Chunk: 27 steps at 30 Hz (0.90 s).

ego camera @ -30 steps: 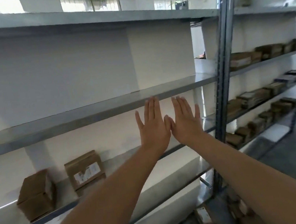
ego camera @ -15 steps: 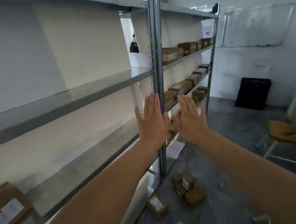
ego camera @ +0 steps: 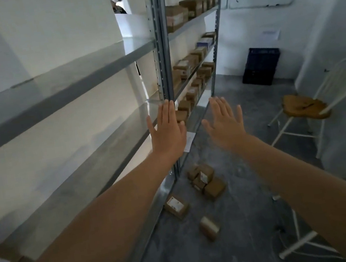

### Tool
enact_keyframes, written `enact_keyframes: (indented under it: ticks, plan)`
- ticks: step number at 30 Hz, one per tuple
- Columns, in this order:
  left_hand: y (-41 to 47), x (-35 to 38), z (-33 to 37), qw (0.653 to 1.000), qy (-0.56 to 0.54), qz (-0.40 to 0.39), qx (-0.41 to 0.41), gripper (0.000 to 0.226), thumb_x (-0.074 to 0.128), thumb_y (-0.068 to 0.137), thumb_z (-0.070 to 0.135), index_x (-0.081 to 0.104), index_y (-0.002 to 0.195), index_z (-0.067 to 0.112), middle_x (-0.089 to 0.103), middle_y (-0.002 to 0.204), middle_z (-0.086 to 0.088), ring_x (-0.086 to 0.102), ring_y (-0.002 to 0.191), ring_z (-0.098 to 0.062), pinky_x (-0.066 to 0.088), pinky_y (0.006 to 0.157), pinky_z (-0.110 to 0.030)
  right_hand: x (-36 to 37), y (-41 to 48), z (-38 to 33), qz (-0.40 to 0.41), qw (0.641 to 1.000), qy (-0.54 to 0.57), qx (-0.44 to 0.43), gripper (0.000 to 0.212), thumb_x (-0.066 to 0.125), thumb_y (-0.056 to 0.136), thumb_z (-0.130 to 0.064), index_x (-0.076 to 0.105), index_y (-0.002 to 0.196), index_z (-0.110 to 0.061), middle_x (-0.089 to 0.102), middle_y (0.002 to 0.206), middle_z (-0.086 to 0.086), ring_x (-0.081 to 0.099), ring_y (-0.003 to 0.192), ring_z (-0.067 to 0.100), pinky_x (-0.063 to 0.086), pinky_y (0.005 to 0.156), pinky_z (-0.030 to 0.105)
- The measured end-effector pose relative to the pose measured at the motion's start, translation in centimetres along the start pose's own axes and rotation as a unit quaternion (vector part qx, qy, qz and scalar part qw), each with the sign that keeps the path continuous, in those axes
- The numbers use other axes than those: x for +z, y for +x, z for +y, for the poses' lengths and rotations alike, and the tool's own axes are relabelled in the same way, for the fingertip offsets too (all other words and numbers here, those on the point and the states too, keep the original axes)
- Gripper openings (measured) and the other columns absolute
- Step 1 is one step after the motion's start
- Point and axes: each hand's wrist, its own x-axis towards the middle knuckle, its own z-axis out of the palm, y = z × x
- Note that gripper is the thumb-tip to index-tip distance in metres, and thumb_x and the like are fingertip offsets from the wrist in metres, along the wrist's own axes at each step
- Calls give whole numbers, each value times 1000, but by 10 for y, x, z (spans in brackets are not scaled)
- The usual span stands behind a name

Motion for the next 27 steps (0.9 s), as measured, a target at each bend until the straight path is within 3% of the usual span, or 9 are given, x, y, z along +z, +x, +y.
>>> enact_keyframes:
  ticks: [4, 14, 21, 27]
  plan:
    - [1, 24, -11, 999, -2, -43, 3, 62, 29, 104, 35, 4, 157, 16, 2, 165, 1, -4, 151, -14, -4, 119, -53, 23, -9, 3, -30, 999, 0, 30, 67, 29, 102, -45, 1, 157, -18, -1, 165, -2, -9, 150, 13, -14, 117, 48]
    - [23, 78, 16, 995, -4, -97, 38, 63, 27, 104, 37, -1, 157, 17, -3, 165, 3, -9, 151, -13, -19, 109, -41, 56, 19, 61, -57, 995, 9, 80, 68, 28, 101, -48, 2, 157, -17, -2, 165, -1, -10, 150, 14, -14, 116, 48]
    - [66, 123, 61, 991, -2, -131, 40, 63, 28, 104, 37, -1, 157, 19, -3, 165, 4, -10, 150, -12, -19, 110, -42, 69, 49, 136, -67, 993, 35, 95, 68, 27, 102, -48, 3, 157, -17, -1, 165, -1, -9, 150, 14, -15, 116, 48]
    - [104, 169, 109, 991, 8, -130, 45, 63, 29, 104, 40, 2, 157, 21, -1, 165, 3, -7, 151, -13, -9, 118, -49, 71, 88, 217, -98, 985, 53, 135, 68, 29, 102, -45, 2, 157, -16, -2, 165, -1, -10, 150, 14, -13, 117, 50]
